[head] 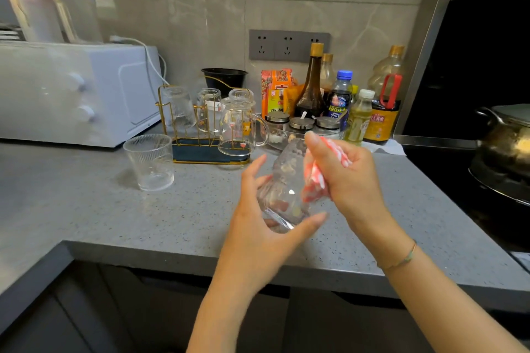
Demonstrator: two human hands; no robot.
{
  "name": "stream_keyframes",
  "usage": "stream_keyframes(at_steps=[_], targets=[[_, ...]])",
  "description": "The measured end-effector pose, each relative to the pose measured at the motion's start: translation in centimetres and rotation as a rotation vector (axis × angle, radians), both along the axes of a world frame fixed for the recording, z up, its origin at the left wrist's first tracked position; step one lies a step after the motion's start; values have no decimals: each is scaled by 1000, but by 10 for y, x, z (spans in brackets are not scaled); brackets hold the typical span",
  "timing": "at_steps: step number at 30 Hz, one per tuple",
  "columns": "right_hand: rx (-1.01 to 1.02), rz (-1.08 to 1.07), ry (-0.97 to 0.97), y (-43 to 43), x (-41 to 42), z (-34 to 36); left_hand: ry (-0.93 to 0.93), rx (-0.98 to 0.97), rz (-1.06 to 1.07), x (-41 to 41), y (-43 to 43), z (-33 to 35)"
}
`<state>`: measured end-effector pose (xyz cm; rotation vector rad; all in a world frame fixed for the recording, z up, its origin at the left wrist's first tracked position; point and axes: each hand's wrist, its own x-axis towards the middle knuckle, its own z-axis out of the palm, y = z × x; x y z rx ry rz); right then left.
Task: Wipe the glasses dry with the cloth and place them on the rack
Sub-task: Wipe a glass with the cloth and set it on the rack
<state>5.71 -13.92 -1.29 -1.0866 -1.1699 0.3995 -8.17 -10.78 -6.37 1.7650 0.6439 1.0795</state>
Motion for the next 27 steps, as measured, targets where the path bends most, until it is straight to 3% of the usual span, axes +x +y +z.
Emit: stream_keyframes(at_steps=[3, 7, 10, 14, 16, 18, 22, 27], targets=[[35, -9, -44, 1, -2, 1, 47, 183, 182, 4, 0, -3], [91, -50, -83, 2, -4, -1, -115, 71, 172, 7, -8, -6], [131, 3, -80, 2, -3, -1, -276, -275, -41, 8, -10, -1], [167, 87, -82, -1, -2, 0, -545, -1080, -731, 0, -4, 3], [159, 80, -83, -2, -1, 2, -561, -1170, -818, 1, -5, 8], [133, 64, -41, -1, 3, 4, -435, -983, -626, 6, -5, 12], [128, 12, 8, 2, 7, 6, -317, -375, -164, 14, -9, 18], [148, -18, 26, 4, 8, 13, 14, 278, 238, 13, -4, 6]])
